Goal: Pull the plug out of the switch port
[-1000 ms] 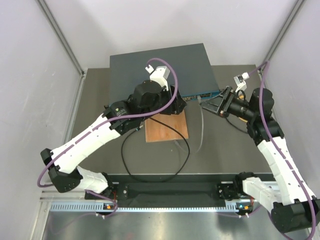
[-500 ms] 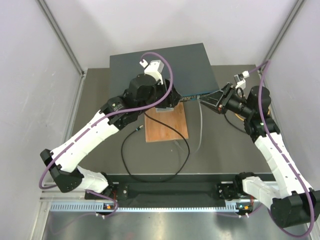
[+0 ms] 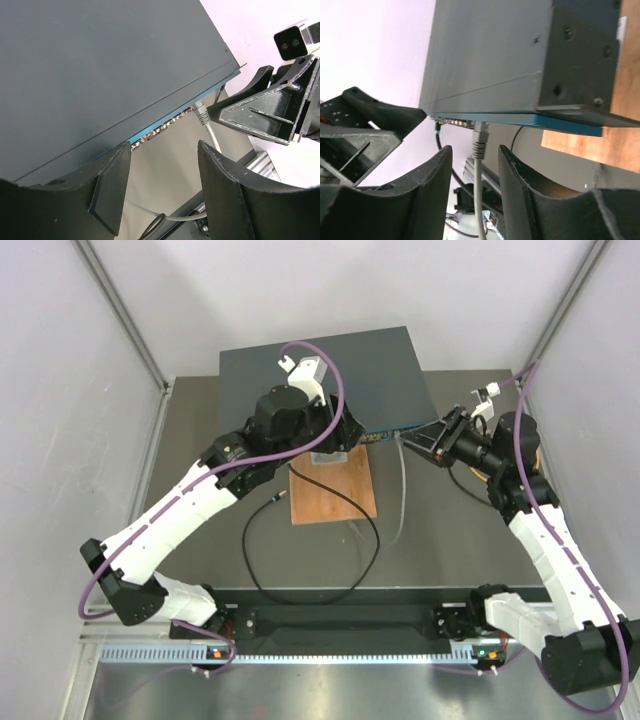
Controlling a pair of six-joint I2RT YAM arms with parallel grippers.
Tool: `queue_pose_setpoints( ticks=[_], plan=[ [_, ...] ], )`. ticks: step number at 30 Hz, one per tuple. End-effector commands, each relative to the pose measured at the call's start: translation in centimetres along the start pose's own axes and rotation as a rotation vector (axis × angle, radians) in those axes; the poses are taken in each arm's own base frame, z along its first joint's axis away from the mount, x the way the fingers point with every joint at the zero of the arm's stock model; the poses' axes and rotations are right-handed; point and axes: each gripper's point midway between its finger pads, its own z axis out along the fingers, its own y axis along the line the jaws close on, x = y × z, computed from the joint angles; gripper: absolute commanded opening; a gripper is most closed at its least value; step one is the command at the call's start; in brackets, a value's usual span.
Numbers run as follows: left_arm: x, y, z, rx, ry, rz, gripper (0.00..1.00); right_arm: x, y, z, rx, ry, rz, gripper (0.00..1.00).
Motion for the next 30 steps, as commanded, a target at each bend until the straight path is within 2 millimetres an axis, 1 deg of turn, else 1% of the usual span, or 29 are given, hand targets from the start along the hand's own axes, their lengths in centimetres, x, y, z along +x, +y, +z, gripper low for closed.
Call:
queue_pose_setpoints(
  ticks=[1,5,6,7,9,10,13,19,24,30],
  plan=[
    [-1.8,-1.1,-1.1,0.057,-0.064,-0.003,0.61,-1.1,1.0,-0.3,0.008,-0.054,-0.077,0.42],
    [-1.8,-0.9,-1.1,0.057,-0.067,-0.005,0.61,-1.0,0.3,0.1,0.016,-0.054,-0.049,0.41],
    [-1.8,-1.0,-1.1,0.061,-0.070,-0.008,0.61,-0.9,0.3,0.3,0.004,-0.050,-0.036,0.41],
    [-1.8,-1.0,-1.1,0.062,-0.069,-0.010,0.61,-1.2,0.9,0.5,-0.031,-0.060,-0.020,0.41],
    [-1.7,-1.1,-1.0,0.069,-0.065,-0.012,0.61,-0.8,0.2,1.0,-0.032,-0.051,0.015,0.38],
    [-1.6,-1.2,-1.0,0.073,-0.062,-0.014,0.61,-1.0,0.6,1.2,-0.053,-0.060,0.023,0.37],
    [-1.4,-1.0,-0.9,0.071,-0.060,-0.017,0.61,-0.9,0.6,1.5,-0.061,-0.063,0.043,0.34],
    [-1.2,-0.8,-1.1,0.069,-0.061,-0.019,0.61,-0.9,0.7,2.1,-0.060,-0.064,0.051,0.33],
    [-1.2,-0.8,-1.0,0.073,-0.060,-0.021,0.61,-1.1,0.8,2.0,-0.057,-0.086,0.068,0.33],
    [-1.2,-0.8,-1.2,0.076,-0.060,-0.021,0.61,-1.3,0.2,2.2,-0.037,-0.101,0.086,0.29]
  ],
)
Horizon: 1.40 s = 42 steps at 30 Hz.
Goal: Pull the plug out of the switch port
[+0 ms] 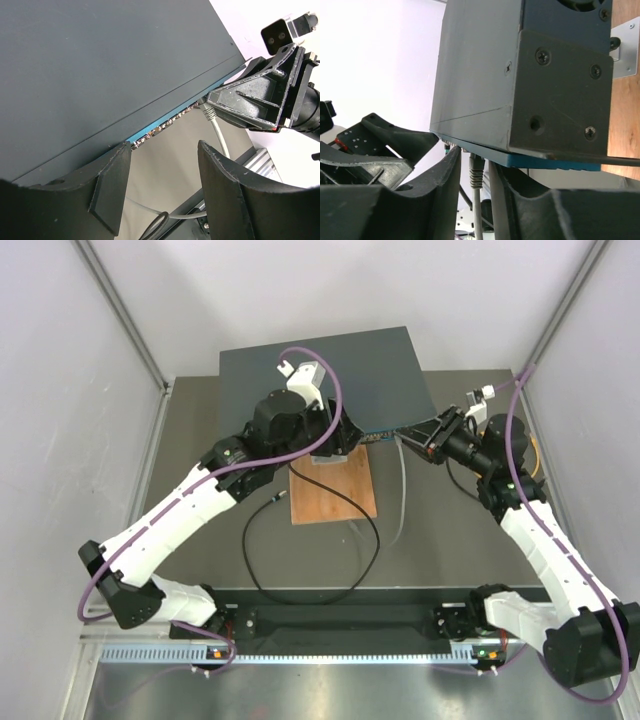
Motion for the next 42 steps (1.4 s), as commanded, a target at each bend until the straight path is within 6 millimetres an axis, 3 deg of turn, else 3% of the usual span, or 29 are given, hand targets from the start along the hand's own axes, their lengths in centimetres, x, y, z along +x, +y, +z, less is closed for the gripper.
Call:
queue_pose_setpoints(
  ticks=[1,14,31,33,37,42],
  plan=[
    [-2.0,-1.4,-1.4,0.061,-0.070,-0.014,0.61,-0.5,0.9,0.2,-0.030,-0.036,-0.018,0.27],
    [-2.2,-1.1,-1.5,0.060,-0.074,-0.014,0.61,0.7,-0.2,0.3,-0.018,-0.001,-0.041,0.26],
    [-1.8,-0.6,-1.8,0.053,-0.069,-0.019,0.61,-1.3,0.7,0.8,-0.017,-0.090,0.035,0.25],
    [-1.7,-0.5,-1.9,0.053,-0.069,-0.019,0.61,-1.3,0.7,0.9,-0.019,-0.090,0.037,0.22],
    [-1.7,-0.2,-2.0,0.043,-0.071,-0.018,0.61,-1.2,0.5,0.9,-0.014,-0.080,0.032,0.02],
    [-1.8,0.2,-2.0,0.038,-0.076,-0.022,0.62,-0.4,0.1,0.7,-0.012,-0.043,0.011,0.00]
  ],
)
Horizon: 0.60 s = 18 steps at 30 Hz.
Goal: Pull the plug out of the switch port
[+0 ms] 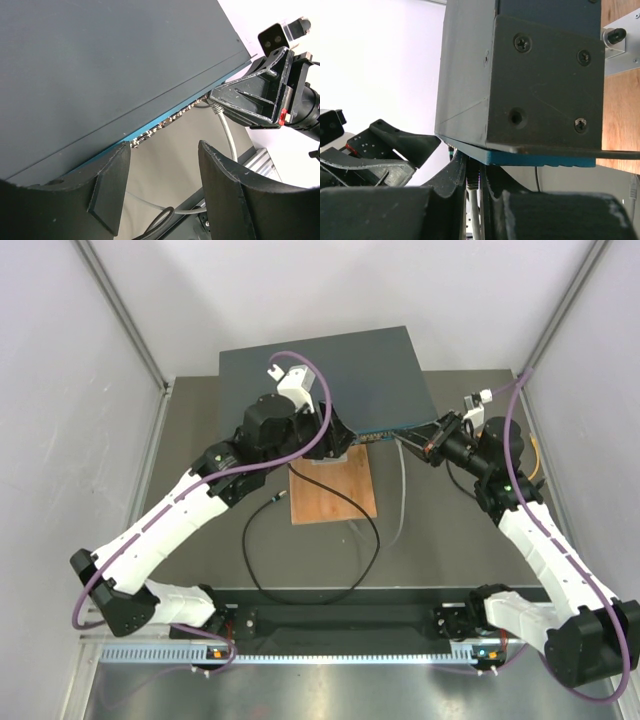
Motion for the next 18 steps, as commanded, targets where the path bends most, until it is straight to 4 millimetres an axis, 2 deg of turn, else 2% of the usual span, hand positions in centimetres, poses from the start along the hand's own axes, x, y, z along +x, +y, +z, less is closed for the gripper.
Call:
queue_pose_setpoints(
  ticks=[1,7,8,10,12,13,14,18],
  plan=[
    [-1.8,-0.9,-1.0,0.041,-0.062,-0.011,0.62,-0.6,0.2,0.3,-0.004,-0.028,-0.055,0.00],
    [-1.6,-0.9,-0.5,0.049,-0.054,-0.028,0.62,0.5,0.6,0.2,-0.015,0.062,-0.170,0.00],
    [-1.6,-0.8,-0.4,0.050,-0.052,-0.034,0.62,1.3,-0.1,0.1,0.006,0.110,-0.161,0.00],
    [-1.6,-1.0,-0.3,0.058,-0.050,-0.036,0.62,1.6,-0.1,-0.2,-0.008,0.120,-0.160,0.00],
    [-1.8,-1.1,-0.3,0.062,-0.053,-0.041,0.62,1.8,1.0,-0.5,-0.069,0.122,-0.130,0.00],
    [-1.6,-1.0,-0.2,0.062,-0.049,-0.042,0.62,2.4,0.6,-0.6,-0.085,0.150,-0.098,0.00],
    [-1.7,-1.1,-0.2,0.065,-0.051,-0.046,0.62,2.4,1.3,-0.6,-0.123,0.150,-0.092,0.00],
    [-1.6,-1.1,-0.3,0.067,-0.049,-0.049,0.62,2.4,0.8,-1.0,-0.059,0.143,-0.099,0.00]
  ],
)
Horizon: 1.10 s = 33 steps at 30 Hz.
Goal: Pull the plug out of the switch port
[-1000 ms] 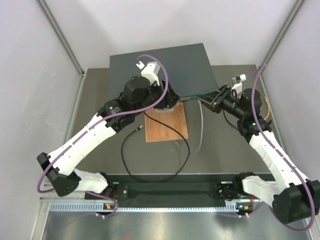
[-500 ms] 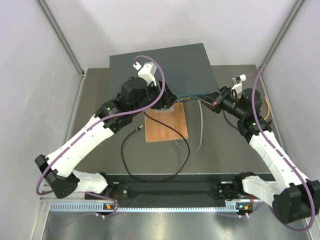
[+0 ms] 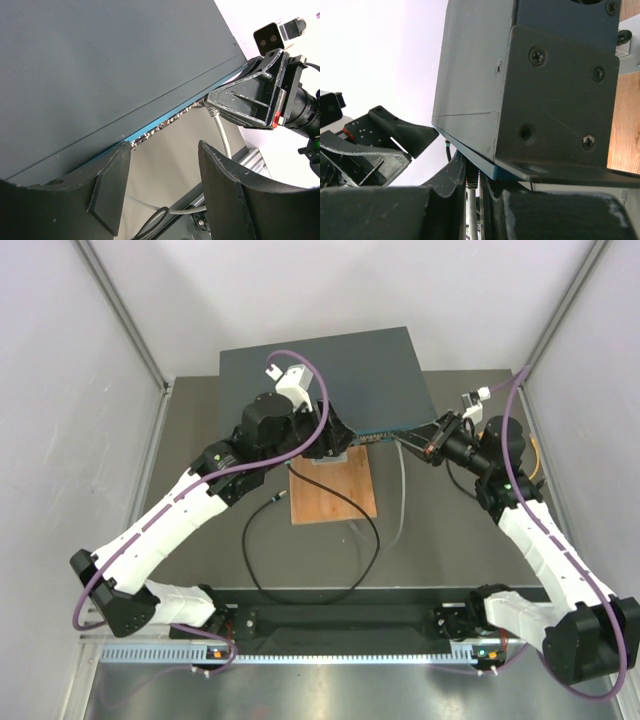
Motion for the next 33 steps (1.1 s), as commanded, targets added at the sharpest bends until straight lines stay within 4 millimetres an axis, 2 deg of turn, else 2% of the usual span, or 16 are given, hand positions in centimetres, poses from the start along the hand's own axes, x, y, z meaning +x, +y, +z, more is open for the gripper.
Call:
queue_pose_setpoints(
  ticks=[1,3,6,8,11,12,14,15,22,26,29,30,31,32,33],
  plan=[
    [-1.4,-1.2,-0.2,0.052,-0.052,-0.014,0.62,1.6,1.0,-1.0,-0.031,0.081,-0.032,0.00],
    [-1.5,-1.1,-0.3,0.049,-0.053,-0.016,0.62,1.8,1.5,-1.5,-0.051,0.087,0.038,0.00],
    [-1.2,-1.0,-0.2,0.050,-0.046,-0.022,0.62,1.7,1.2,-2.0,-0.075,0.084,0.153,0.00],
    [-1.2,-1.1,-0.1,0.055,-0.044,-0.023,0.61,1.0,0.7,-2.7,-0.043,0.050,0.208,0.00],
    [-1.0,-1.0,-0.1,0.053,-0.040,-0.025,0.61,-0.3,1.3,-3.3,-0.022,0.006,0.261,0.00],
    [-0.9,-0.9,0.0,0.050,-0.038,-0.026,0.61,-0.9,2.9,-3.5,-0.045,-0.003,0.230,0.00],
    [-1.1,-1.0,-0.1,0.057,-0.047,-0.027,0.61,-0.9,2.7,-3.6,0.006,0.005,0.188,0.00],
    [-1.2,-1.2,-0.2,0.063,-0.050,-0.027,0.61,-1.1,3.6,-3.9,0.006,0.003,0.161,0.00],
    [-1.6,-1.4,-1.0,0.072,-0.060,-0.019,0.61,0.7,5.0,-6.3,-0.011,0.021,0.081,0.00],
    [-1.2,-1.0,-1.5,0.066,-0.057,-0.018,0.62,0.7,6.1,-8.5,0.071,-0.002,-0.090,0.00],
    [-1.2,-1.0,-2.0,0.073,-0.063,-0.023,0.62,-1.0,6.0,-9.9,0.181,-0.093,-0.245,0.00],
    [-0.9,-0.8,-2.1,0.069,-0.059,-0.021,0.61,-1.9,7.9,-11.0,0.187,-0.146,-0.311,0.00],
    [-1.1,-0.9,-2.4,0.074,-0.065,-0.023,0.62,-2.9,6.8,-12.1,0.295,-0.206,-0.321,0.00],
    [-1.0,-0.9,-2.6,0.076,-0.065,-0.020,0.62,-3.7,6.6,-12.8,0.344,-0.238,-0.382,0.00],
    [-0.9,-0.8,-2.7,0.076,-0.063,-0.019,0.62,-4.8,8.0,-14.0,0.364,-0.296,-0.431,0.00]
  ],
)
